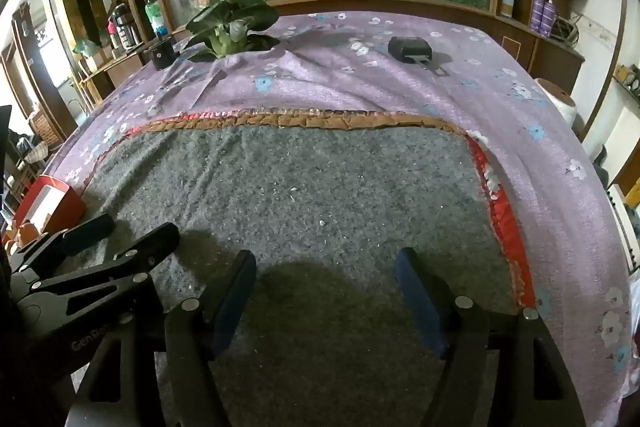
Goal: Organize fruits
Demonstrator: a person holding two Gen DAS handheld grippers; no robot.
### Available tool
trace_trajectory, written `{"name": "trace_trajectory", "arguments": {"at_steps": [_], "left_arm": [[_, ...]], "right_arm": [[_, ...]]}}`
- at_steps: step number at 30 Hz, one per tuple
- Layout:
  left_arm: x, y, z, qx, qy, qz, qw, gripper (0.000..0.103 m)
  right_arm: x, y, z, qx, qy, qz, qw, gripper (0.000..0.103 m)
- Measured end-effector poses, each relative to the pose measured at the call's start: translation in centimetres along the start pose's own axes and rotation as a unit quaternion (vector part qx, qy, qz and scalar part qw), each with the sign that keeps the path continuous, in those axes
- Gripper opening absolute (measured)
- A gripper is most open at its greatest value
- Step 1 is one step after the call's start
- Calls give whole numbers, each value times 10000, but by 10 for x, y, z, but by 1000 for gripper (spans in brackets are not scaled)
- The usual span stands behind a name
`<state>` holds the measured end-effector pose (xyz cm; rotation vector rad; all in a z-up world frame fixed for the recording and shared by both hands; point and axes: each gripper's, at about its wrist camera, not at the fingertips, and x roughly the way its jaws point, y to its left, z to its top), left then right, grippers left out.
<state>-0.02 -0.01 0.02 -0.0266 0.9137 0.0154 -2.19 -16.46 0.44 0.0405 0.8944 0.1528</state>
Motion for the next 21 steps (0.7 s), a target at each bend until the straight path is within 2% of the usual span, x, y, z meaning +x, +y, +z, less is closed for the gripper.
{"name": "trace_trajectory", "arguments": {"at_steps": [6,10,13,16,21], "left_arm": [[0,1,0,5,1,-2,10000,80],[0,1,0,14,1,10,10000,80],[0,1,0,17,3,14,10000,80],[0,3,0,-18,-1,-1,10000,80],[-1,5,0,-23,-5,-9,10000,80]], "right_arm": [[-1,0,1,20,-17,-70,10000,72],[-3,-4,1,237,-37,-571,9981,72],[-4,-11,1,376,-49,-322,9988,80],[3,-2,2,79,76,-563,9984,82],[3,-4,1,100,93,-554,9984,83]]}}
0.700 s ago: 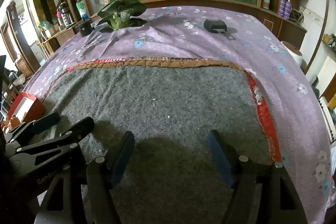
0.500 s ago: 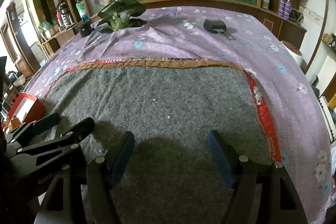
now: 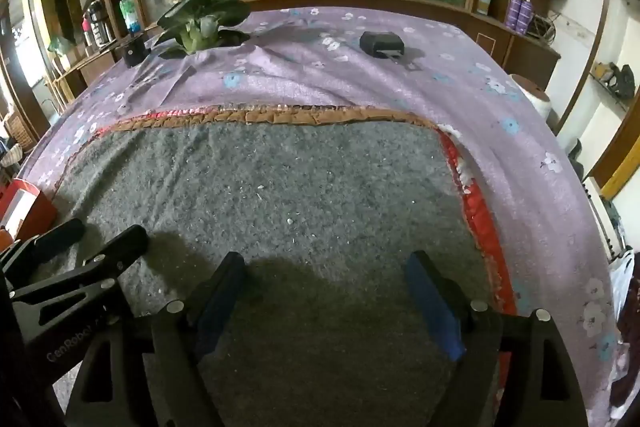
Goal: Organize fruits
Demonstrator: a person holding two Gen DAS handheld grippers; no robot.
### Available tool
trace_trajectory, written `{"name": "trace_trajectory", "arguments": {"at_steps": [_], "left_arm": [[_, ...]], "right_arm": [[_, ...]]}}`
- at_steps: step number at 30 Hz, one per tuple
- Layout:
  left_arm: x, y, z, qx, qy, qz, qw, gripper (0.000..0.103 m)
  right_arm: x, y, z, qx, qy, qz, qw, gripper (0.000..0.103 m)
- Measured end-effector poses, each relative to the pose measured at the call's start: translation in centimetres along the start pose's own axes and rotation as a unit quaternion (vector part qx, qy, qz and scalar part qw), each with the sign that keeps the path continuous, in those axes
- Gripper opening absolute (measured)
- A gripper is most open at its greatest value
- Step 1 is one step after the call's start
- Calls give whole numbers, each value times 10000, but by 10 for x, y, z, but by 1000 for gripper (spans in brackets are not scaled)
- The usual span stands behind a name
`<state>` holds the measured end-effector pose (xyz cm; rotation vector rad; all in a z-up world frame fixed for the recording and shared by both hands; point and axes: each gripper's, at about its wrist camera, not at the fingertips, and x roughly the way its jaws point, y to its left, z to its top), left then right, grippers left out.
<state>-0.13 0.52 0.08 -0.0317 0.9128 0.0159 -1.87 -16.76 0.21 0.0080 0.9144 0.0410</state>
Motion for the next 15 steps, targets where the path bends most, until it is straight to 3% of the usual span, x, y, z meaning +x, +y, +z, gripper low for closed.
{"name": "trace_trajectory", "arguments": {"at_steps": [15], "left_arm": [[2,-2,1,9,6,12,10000,80]], "right_arm": [[0,0,0,-3,0,3,10000,83]]}}
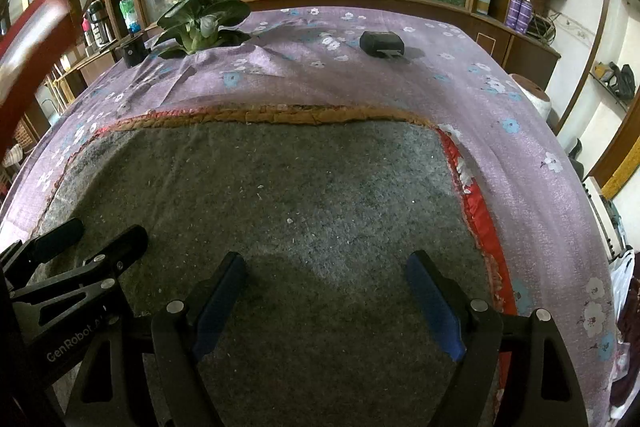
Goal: Organize fruits
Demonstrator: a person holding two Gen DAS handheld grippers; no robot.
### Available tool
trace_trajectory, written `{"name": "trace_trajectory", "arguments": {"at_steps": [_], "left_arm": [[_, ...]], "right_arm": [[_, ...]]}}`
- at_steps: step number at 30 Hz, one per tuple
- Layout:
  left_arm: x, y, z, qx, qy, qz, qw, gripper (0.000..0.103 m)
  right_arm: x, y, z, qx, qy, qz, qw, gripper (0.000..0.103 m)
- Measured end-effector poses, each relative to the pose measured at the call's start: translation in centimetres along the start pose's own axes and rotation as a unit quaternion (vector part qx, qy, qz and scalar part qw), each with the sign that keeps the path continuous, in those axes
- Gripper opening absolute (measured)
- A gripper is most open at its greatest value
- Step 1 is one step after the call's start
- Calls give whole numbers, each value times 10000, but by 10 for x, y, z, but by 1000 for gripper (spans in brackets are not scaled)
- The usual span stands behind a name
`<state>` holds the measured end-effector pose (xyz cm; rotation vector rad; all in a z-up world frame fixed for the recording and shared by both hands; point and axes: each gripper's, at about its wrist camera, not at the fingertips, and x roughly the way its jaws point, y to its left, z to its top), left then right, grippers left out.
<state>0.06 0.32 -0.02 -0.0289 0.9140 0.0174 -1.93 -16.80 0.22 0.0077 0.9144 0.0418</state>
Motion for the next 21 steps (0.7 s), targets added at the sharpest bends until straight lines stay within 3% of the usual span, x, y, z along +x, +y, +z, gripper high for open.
{"name": "trace_trajectory", "arguments": {"at_steps": [21], "left_arm": [[0,2,-2,5,4,10,10000,80]], "right_arm": [[0,0,0,2,0,2,10000,83]]}}
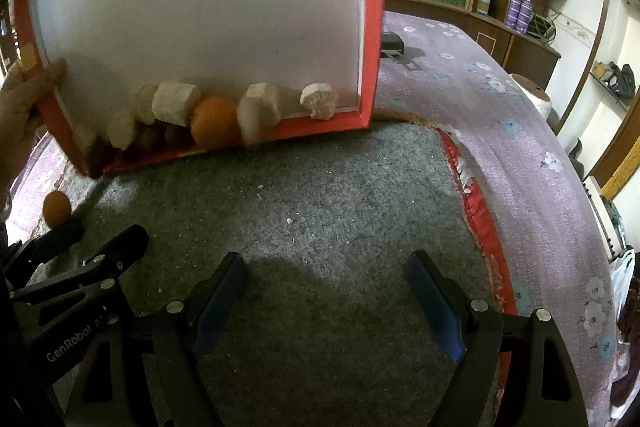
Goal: Organize fruits
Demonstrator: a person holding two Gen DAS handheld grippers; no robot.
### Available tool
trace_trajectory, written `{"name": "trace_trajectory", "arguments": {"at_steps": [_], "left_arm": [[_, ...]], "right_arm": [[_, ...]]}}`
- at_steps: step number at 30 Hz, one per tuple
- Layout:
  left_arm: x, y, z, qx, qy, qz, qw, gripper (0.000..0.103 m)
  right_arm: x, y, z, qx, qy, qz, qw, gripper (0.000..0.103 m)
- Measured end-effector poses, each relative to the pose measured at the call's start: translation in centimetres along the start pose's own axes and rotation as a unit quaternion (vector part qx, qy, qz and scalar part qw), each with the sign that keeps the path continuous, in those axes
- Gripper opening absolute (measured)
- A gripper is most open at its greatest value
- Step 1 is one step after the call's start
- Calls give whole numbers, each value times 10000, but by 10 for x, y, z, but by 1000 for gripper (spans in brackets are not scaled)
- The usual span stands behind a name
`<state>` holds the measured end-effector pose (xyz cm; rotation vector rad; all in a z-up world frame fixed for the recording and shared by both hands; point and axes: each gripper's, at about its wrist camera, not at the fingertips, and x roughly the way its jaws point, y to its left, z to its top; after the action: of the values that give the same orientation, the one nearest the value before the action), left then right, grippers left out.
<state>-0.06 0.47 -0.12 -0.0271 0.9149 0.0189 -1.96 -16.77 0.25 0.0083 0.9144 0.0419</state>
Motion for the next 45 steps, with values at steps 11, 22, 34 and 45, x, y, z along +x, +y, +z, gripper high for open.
{"name": "trace_trajectory", "arguments": {"at_steps": [11,22,34,45], "left_arm": [[-3,3,0,1,-1,4,10000,80],[-4,3,1,2,0,6,10000,80],[-3,3,1,3,1,7,10000,80],[-4,4,1,3,1,6,10000,80]], "right_arm": [[1,-1,0,1,0,0,10000,83],[1,-1,0,2,4,-1,10000,83],[1,0,0,2,4,-2,10000,83],[1,0,0,2,4,-3,10000,83]]}}
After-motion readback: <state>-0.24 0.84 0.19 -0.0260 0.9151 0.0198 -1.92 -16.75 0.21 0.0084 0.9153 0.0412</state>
